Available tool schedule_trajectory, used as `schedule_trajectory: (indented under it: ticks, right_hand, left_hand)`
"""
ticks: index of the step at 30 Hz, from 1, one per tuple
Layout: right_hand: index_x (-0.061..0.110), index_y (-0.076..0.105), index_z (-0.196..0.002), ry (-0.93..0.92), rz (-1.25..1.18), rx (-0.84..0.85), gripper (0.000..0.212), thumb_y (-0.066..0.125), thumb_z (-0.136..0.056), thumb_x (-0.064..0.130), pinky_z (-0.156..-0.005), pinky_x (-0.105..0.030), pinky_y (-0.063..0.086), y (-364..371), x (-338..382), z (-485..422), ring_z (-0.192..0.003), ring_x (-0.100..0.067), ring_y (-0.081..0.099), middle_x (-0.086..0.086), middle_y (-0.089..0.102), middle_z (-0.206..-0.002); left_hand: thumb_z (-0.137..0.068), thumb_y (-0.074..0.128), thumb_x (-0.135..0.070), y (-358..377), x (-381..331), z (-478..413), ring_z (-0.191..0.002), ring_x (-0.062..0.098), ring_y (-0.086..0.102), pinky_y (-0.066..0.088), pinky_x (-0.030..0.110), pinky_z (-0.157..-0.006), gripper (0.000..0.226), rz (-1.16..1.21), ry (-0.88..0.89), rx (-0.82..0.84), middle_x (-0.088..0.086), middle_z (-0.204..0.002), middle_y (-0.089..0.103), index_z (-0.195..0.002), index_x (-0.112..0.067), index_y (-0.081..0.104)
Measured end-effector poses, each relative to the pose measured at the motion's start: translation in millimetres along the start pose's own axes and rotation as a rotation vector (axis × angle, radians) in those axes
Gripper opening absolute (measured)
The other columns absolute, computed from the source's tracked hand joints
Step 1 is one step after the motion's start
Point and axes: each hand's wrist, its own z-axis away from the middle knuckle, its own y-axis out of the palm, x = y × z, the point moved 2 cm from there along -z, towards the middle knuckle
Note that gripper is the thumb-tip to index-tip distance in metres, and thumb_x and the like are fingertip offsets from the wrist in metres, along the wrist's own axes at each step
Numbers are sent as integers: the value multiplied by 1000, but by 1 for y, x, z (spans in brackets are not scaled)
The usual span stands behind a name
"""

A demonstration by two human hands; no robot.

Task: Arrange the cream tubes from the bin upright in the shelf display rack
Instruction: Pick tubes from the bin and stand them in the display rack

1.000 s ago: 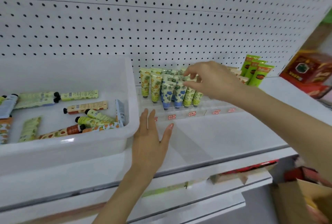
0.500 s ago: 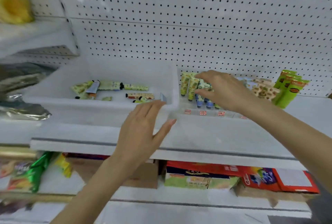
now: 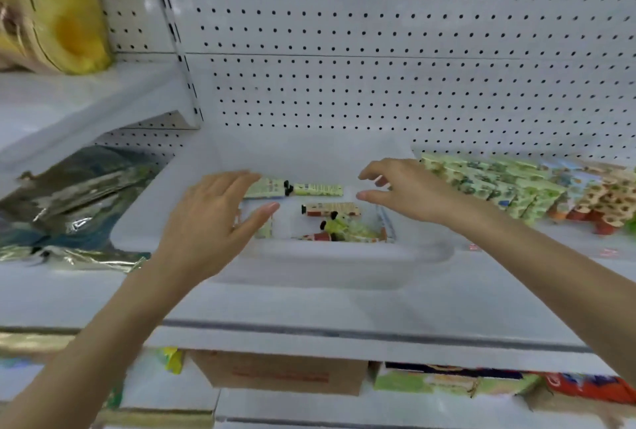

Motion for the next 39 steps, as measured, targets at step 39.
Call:
schedule_trajectory:
  ticks: [39]
  right_hand:
    - [0, 65, -107, 113, -938, 221, 19, 60, -89, 4, -82, -28, 57, 48, 77, -172, -92, -25, 70, -7, 66, -94]
  left_hand:
    - [-80, 19, -78, 31, 148, -79, -134, -7, 14, -4, 22, -114, 82, 338, -5, 214, -12, -149, 33, -142, -29, 37]
